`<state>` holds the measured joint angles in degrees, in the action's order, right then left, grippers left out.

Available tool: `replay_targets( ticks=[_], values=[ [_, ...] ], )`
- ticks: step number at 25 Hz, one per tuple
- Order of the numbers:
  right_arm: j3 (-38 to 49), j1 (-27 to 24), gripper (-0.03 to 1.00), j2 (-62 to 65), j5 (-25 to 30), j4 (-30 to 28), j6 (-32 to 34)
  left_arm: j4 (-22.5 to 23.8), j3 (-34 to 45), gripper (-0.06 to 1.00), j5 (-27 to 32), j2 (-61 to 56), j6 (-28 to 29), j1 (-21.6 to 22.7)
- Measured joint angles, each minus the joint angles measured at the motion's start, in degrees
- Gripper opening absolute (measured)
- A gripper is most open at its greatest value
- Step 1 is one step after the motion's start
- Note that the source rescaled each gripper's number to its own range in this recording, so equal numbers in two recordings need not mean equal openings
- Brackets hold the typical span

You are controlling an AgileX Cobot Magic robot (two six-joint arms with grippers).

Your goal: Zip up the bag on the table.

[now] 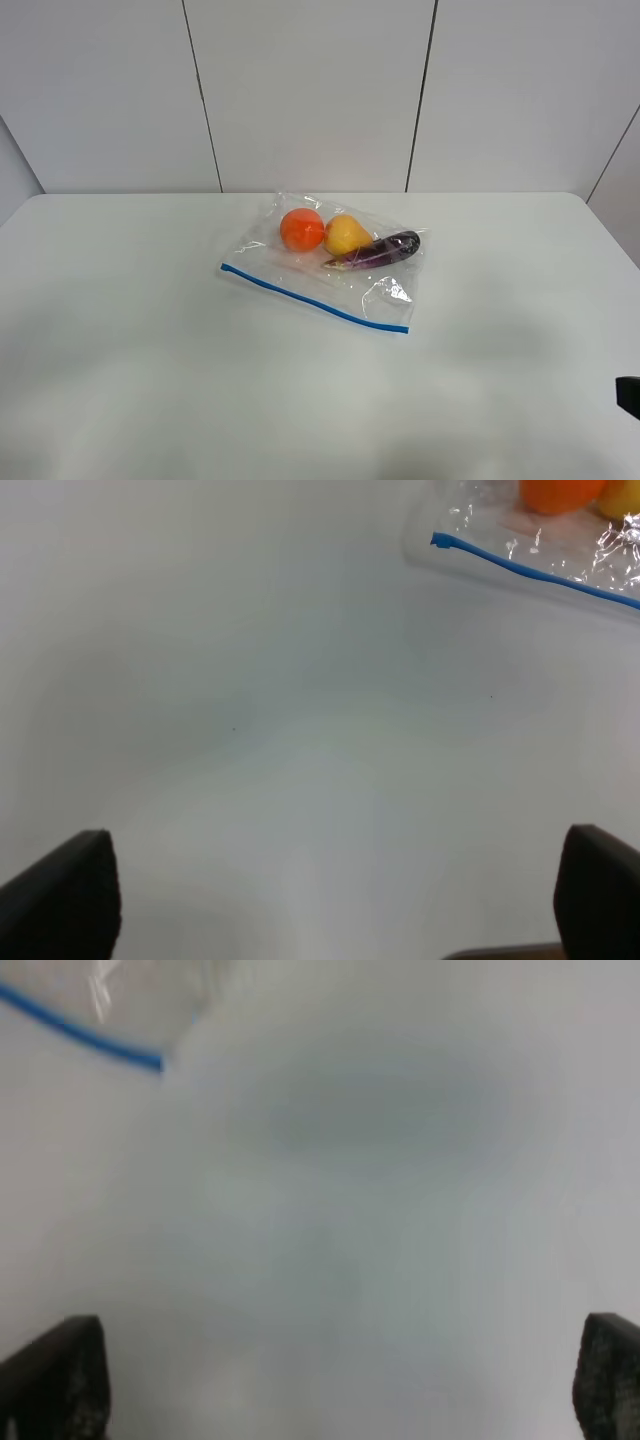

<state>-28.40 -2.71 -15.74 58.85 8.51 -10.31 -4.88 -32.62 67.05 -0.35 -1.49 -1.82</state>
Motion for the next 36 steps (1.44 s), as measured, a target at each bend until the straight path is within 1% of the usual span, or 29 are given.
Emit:
replay_targets(
  ticks=[1, 6, 10, 15, 36],
  values=[
    [0.0, 0.0, 1.0, 0.0, 0.0, 0.0, 0.0, 0.0, 0.0, 1.0, 0.0, 0.0, 0.0, 0.0],
    [0.0, 0.0, 1.0, 8.94, 0.0, 0.26, 0.0, 0.0, 0.0, 1.0, 0.0, 0.0, 0.0, 0.0],
    [0.06, 0.07, 1.0, 12.27, 0.05, 0.46, 0.0, 0.0, 0.0, 1.0, 0.0, 0.0, 0.0, 0.0],
    [0.1, 2.4, 1.0, 15.62, 0.05, 0.67, 0.16, 0.0, 0.0, 1.0, 0.0, 0.0, 0.0, 0.0],
    [0.1, 2.65, 1.0, 16.07, 0.05, 0.72, 0.16, 0.0, 0.0, 1.0, 0.05, 0.0, 0.0, 0.0]
  ],
)
